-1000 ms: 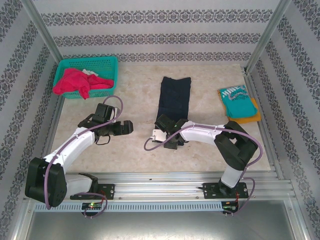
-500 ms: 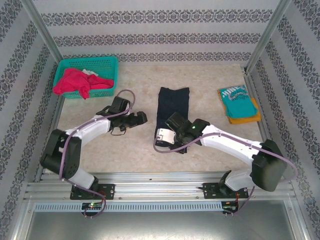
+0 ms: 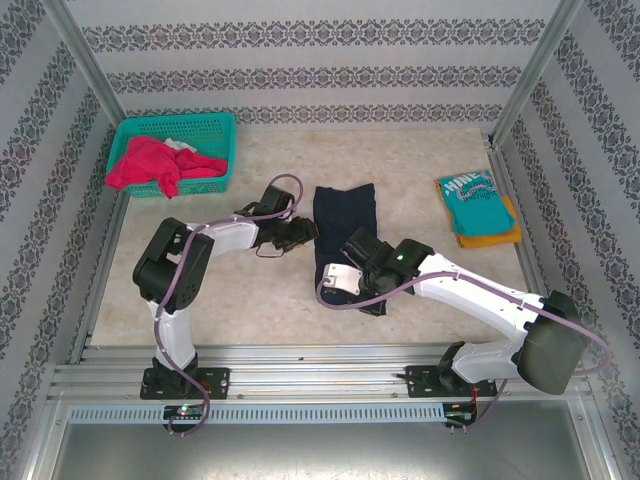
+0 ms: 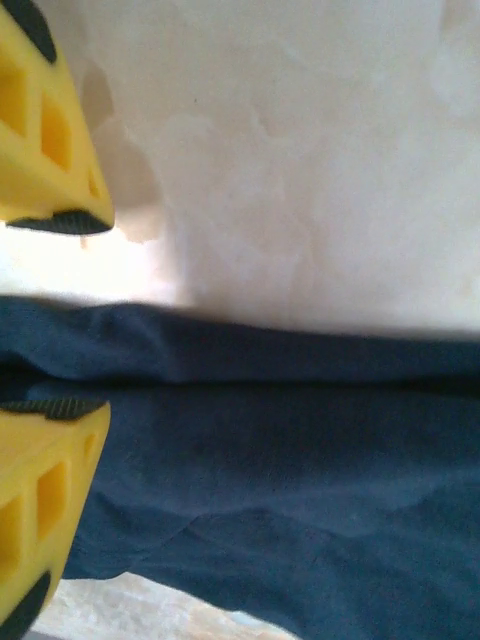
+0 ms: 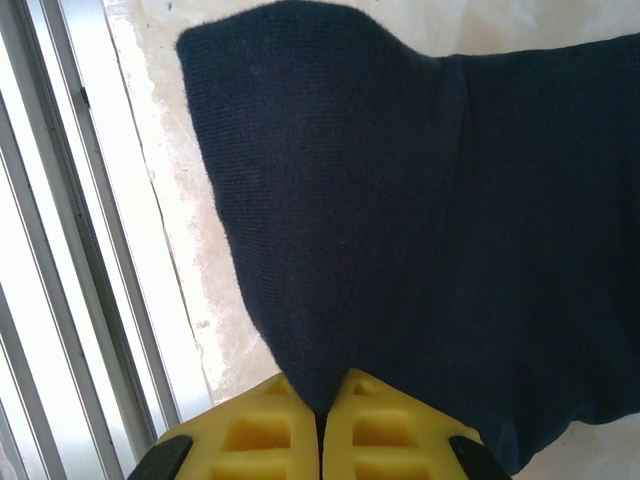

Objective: Fold and stack the t-shirts

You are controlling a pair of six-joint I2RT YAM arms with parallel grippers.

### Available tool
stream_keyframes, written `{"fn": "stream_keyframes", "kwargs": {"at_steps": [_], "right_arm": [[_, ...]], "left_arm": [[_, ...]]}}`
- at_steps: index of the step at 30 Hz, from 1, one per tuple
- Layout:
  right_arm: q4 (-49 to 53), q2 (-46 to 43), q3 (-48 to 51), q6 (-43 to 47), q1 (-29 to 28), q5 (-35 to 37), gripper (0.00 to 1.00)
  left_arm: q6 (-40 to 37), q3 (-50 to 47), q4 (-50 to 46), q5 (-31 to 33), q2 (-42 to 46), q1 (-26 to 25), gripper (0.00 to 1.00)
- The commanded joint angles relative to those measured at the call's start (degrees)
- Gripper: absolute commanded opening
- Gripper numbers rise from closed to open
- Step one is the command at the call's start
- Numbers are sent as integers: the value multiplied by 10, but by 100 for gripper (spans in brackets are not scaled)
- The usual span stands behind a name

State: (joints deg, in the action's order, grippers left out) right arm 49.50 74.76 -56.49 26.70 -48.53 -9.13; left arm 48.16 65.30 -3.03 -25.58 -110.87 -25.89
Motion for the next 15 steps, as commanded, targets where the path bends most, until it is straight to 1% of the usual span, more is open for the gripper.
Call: {"fn": "stream_keyframes", "kwargs": {"at_steps": [1,2,6,12,13,15], "right_arm": [[14,-10,-12,-9,-3,-13,0],[13,-7,-12,-10,-3,-14,0],[9,0,-15,-8,-3,-15,0],[0,12,-17,-8,-3,-11,0],[-1,13,-17,-8,-3,-11,0],[-3,16,-19,-8,-3,-11,0]], "left_arm": [[33,19,47,-23,-22,-7,41],[36,25,50,-29,-28,-9,39],[36,50,40,-41,-47,-17,39],[43,55,43,-55,-62,-23,37],[42,55,39,-54,-65,-23,36],[42,54,36,-55,-69,-23,30]]}}
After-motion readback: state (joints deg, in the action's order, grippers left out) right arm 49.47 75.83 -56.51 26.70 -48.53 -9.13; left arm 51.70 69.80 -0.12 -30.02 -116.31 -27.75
